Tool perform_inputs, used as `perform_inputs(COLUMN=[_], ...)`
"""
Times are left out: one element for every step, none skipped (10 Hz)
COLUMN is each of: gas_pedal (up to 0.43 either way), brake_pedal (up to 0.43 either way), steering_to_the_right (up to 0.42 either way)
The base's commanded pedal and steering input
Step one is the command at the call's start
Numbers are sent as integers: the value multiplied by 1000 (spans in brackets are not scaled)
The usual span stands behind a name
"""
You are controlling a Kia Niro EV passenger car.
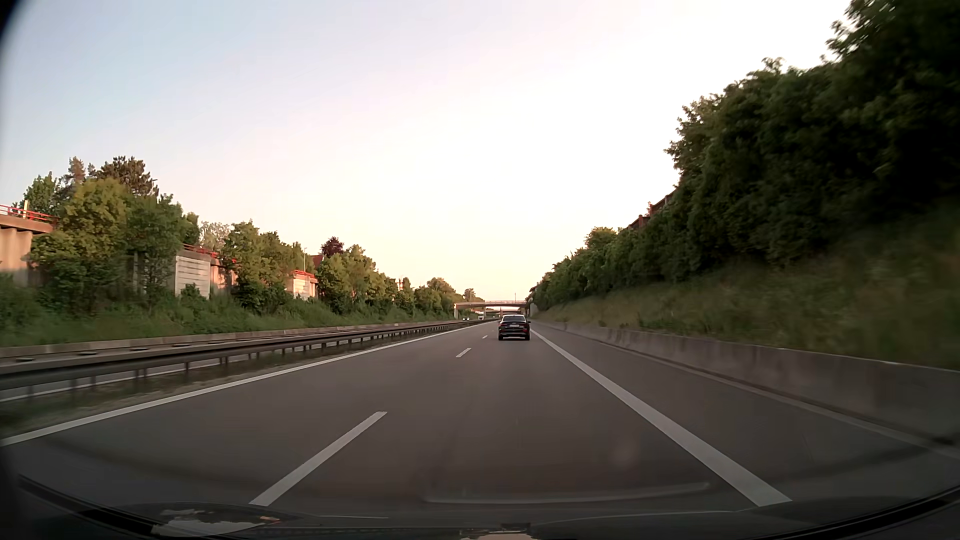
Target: Follow the waypoints while adhering to traffic rules and regulations
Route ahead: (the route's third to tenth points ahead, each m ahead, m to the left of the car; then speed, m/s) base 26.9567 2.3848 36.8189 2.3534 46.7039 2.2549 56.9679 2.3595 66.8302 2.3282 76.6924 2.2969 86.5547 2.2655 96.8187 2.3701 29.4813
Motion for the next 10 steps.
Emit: perform_inputs(gas_pedal=[299, 299, 311, 311, 311, 311, 319, 319, 319, 319], brake_pedal=[12, 18, 18, 18, 18, 18, 18, 18, 18, 18], steering_to_the_right=[0, 0, 0, 0, 0, 0, 0, 0, 0, 0])
